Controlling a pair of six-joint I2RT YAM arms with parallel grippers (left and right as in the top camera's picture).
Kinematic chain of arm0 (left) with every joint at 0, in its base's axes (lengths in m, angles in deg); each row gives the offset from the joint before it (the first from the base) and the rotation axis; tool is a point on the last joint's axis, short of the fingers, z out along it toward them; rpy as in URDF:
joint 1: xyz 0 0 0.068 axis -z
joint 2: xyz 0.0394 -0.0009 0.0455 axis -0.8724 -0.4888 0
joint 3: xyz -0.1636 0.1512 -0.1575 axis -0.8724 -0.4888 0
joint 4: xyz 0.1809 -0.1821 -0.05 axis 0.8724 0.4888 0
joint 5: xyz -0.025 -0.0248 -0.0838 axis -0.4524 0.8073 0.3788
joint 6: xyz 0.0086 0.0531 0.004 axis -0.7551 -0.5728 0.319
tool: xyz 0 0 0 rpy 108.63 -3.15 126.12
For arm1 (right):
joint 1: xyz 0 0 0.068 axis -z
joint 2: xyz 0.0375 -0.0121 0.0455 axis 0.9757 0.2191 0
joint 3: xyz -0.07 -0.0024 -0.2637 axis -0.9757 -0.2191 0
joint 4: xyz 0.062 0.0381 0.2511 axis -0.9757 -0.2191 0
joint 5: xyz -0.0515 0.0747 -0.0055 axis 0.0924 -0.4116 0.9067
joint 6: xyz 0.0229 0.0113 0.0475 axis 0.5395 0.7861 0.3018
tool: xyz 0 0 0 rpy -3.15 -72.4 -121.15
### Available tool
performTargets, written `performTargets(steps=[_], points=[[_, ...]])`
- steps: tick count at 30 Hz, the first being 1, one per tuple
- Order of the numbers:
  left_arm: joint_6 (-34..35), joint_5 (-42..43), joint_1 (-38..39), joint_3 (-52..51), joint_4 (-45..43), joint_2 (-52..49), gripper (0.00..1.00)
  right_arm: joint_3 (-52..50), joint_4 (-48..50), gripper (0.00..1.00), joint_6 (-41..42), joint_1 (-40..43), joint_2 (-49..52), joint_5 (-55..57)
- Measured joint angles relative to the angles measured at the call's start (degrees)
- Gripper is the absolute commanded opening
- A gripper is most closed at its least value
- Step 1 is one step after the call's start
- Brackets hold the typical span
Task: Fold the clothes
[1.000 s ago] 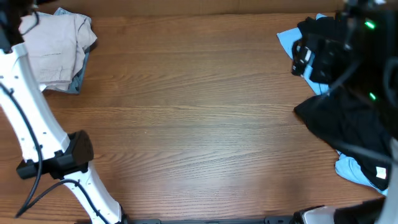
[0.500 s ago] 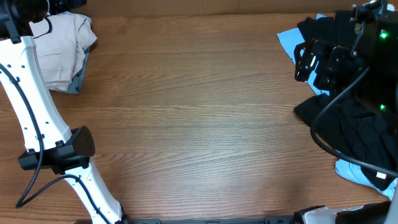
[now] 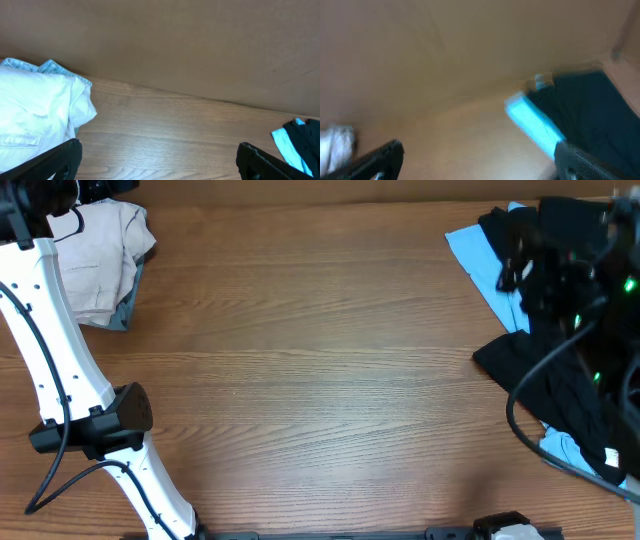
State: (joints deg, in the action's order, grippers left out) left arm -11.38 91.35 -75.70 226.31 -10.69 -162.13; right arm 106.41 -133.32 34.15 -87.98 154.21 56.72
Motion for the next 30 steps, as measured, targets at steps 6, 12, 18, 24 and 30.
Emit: performTargets(steps=[6, 12, 18, 24, 30], points=[[0.0, 0.0, 0.0, 0.02, -0.04, 0.0, 1.0, -33.62, 23.34, 1.0, -7.39, 1.66, -15.82, -3.13], [0.0, 0.04, 0.0, 0.02, -0.04, 0.0, 1.0, -61.2, 43.36, 1.0, -10.23, 2.56, -32.06, -5.79], [0.0, 0.02, 0.0, 0.02, -0.02, 0.0, 1.0, -80.96, 55.69, 1.0, -11.04, 3.06, -46.12, -8.57], [0.02, 0.04, 0.0, 0.02, -0.04, 0.0, 1.0, -92.15, 56.83, 1.0, -11.19, 3.1, -54.77, -11.21], [0.0, 0.04, 0.0, 0.0, -0.02, 0.0, 1.0, -96.02, 57.18, 1.0, -11.21, 3.1, -59.78, -13.03]])
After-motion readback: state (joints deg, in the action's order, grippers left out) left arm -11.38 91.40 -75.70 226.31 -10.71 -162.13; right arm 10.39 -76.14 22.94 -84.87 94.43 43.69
